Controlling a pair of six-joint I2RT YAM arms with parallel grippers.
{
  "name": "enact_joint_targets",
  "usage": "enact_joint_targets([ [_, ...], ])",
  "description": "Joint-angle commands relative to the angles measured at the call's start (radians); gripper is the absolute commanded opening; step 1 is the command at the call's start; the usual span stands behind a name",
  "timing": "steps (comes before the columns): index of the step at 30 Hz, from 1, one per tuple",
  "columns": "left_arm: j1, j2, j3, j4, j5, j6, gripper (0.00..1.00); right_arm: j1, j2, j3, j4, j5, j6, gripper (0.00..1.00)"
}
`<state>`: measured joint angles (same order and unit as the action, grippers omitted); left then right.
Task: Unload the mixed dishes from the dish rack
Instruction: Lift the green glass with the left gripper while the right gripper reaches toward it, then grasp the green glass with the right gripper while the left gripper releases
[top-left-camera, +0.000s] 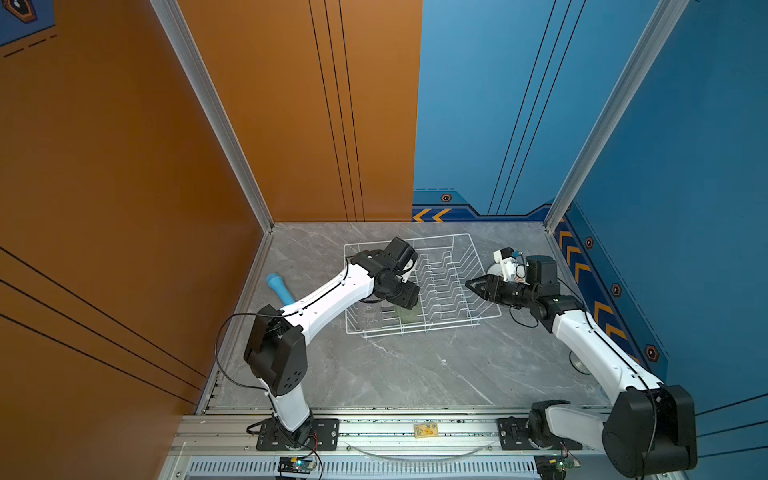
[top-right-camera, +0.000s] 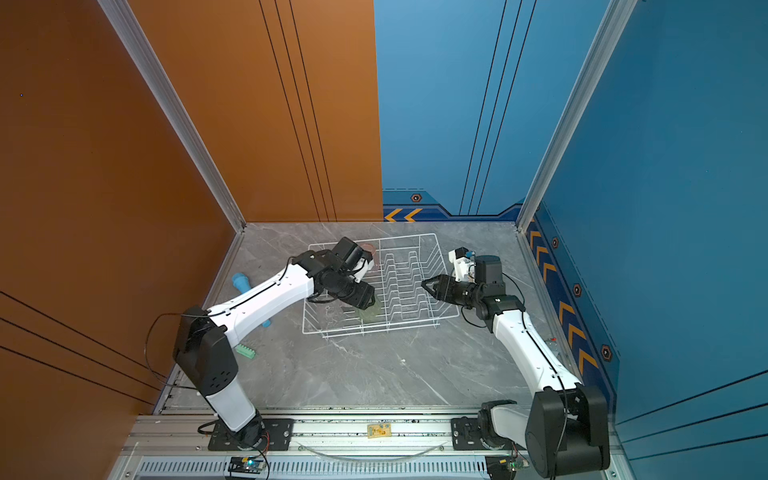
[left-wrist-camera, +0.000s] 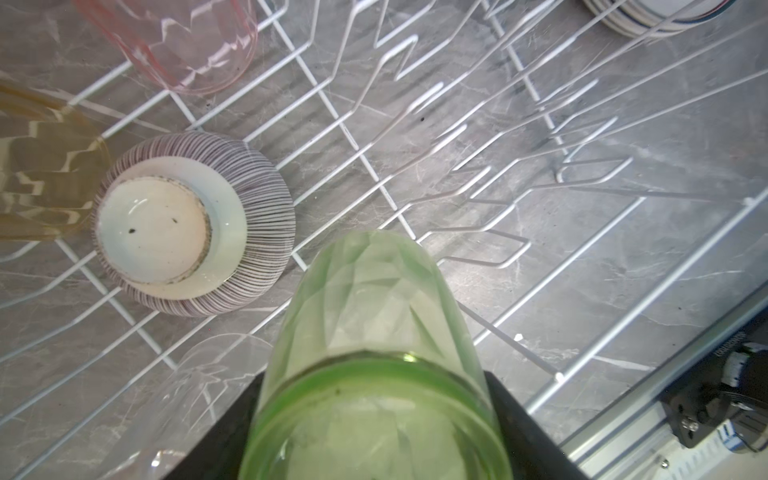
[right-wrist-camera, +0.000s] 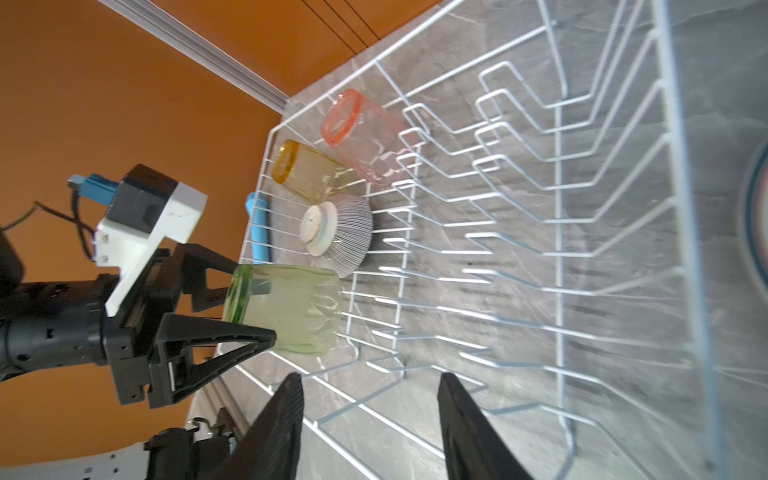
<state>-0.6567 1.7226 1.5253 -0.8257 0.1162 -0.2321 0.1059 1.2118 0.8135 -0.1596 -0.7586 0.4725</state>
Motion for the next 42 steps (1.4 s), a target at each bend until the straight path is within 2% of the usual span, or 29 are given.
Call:
enact_joint_targets([
  [1, 0.016, -0.063, -0.008, 0.046, 0.106, 0.008, 0.41, 0.013, -0.032, -0.052, 0.177, -0.157, 0.106, 0.47],
  [4, 0.03, -0.1, -0.021, 0.099, 0.162, -0.011, 0.42, 0.035, -0.054, -0.094, 0.241, -0.193, 0.14, 0.43],
  [9, 0.046, -0.166, -0.065, 0.222, 0.233, -0.06, 0.42, 0.081, -0.092, -0.132, 0.321, -0.228, 0.184, 0.42],
  [15, 0.052, -0.209, -0.094, 0.339, 0.319, -0.114, 0.42, 0.117, -0.074, -0.209, 0.658, -0.264, 0.42, 0.41],
  [18, 0.053, -0.22, -0.101, 0.375, 0.348, -0.136, 0.42, 0.131, -0.052, -0.231, 0.782, -0.269, 0.498, 0.4],
  [24, 0.052, -0.242, -0.126, 0.452, 0.405, -0.18, 0.42, 0.144, -0.024, -0.243, 0.914, -0.263, 0.571, 0.41],
  [32, 0.05, -0.25, -0.155, 0.535, 0.47, -0.223, 0.42, 0.146, 0.001, -0.232, 0.998, -0.261, 0.61, 0.4],
  [42, 0.048, -0.241, -0.189, 0.695, 0.563, -0.303, 0.42, 0.149, 0.13, -0.221, 1.464, -0.288, 0.896, 0.36],
])
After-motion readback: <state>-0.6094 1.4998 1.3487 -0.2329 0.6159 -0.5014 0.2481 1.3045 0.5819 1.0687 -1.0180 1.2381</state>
